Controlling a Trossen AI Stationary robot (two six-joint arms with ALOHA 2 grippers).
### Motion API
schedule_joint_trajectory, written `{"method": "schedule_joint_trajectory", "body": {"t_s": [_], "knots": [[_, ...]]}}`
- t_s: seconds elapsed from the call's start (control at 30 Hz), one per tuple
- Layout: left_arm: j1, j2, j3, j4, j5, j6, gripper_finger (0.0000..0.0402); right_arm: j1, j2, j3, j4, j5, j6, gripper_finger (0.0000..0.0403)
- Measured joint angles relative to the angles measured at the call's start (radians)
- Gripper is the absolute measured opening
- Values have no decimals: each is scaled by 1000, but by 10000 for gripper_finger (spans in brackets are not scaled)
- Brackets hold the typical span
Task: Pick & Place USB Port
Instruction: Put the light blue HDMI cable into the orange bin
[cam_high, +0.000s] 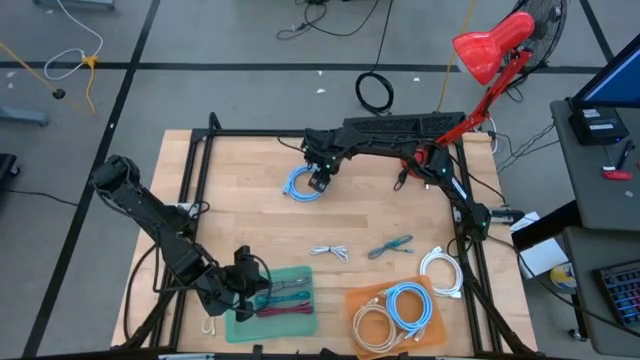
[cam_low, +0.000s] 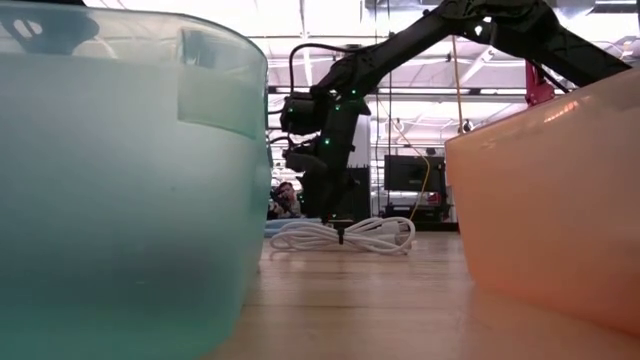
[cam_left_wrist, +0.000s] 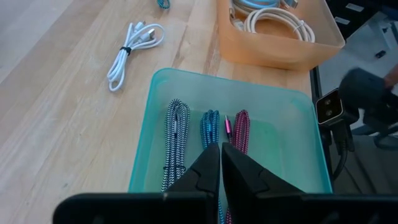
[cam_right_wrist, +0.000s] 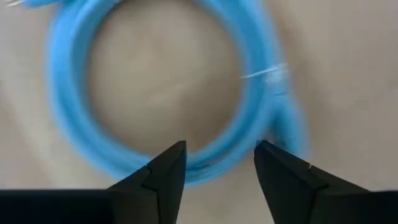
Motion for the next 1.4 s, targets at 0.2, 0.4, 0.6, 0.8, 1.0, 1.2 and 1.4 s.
{"method": "schedule_joint_trajectory", "body": {"t_s": [0.2, 0.4, 0.6, 0.8, 1.0, 1.2, 1.4], "knots": [[0, 0, 0, 0, 0, -1, 19, 24, 0, -49, 16, -15, -15, 136], [0, 0, 0, 0, 0, -1, 19, 38, 0, -51, -46, 14, -23, 75], [0, 0, 0, 0, 0, 0, 19, 63, -17, -53, -63, 13, -32, 11], [0, 0, 0, -3, 0, 0, 19, 116, -131, -56, -63, 70, -40, 9], [0, 0, 0, -4, 0, 0, 19, 200, -310, -58, -103, 96, -19, 8], [-6, 0, 0, -4, -3, -1, 19, 359, -512, -143, -249, 97, 76, 8], [-7, 0, 0, -4, -7, 3, 19, 601, -731, -385, -308, 193, 371, 8]]}}
